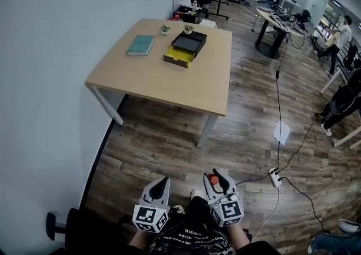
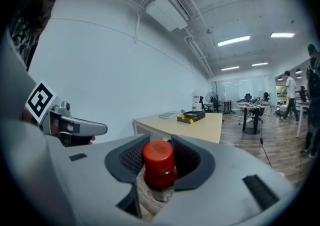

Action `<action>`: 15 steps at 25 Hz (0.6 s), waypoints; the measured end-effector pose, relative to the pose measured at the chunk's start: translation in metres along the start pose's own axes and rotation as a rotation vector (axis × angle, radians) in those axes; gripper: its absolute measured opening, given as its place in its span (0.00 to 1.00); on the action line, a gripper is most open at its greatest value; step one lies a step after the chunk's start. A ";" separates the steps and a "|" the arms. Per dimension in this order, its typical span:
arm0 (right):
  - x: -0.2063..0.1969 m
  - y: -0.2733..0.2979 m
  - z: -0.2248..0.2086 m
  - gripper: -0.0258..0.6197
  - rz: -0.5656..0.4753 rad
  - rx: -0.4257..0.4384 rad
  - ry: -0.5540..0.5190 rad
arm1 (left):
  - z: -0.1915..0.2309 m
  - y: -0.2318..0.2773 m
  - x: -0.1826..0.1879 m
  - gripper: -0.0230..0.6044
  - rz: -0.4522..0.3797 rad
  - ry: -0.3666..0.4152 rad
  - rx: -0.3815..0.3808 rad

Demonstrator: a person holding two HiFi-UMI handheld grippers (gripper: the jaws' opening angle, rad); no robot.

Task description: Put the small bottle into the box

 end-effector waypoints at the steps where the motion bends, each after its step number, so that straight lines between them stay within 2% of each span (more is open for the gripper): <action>1: -0.001 0.004 -0.003 0.26 -0.002 -0.003 0.008 | 0.003 0.005 0.001 0.04 0.000 0.002 0.003; 4: -0.002 0.024 -0.016 0.26 -0.002 0.002 0.007 | 0.012 0.024 0.002 0.04 -0.006 -0.002 0.013; 10: 0.001 0.080 -0.048 0.26 0.012 0.073 0.006 | 0.033 0.072 0.004 0.04 0.012 -0.039 0.087; 15: 0.016 0.134 -0.079 0.26 0.029 0.132 -0.013 | 0.052 0.123 0.026 0.04 0.012 -0.044 0.133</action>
Point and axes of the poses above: the fingertips, and each gripper's own axes: y forward along the fingers, z to its left, x out of its top, the point moved 4 cm from there along -y, backward along the fingers, and after that the axes turned 3 degrees about x, right-handed, at the moved point
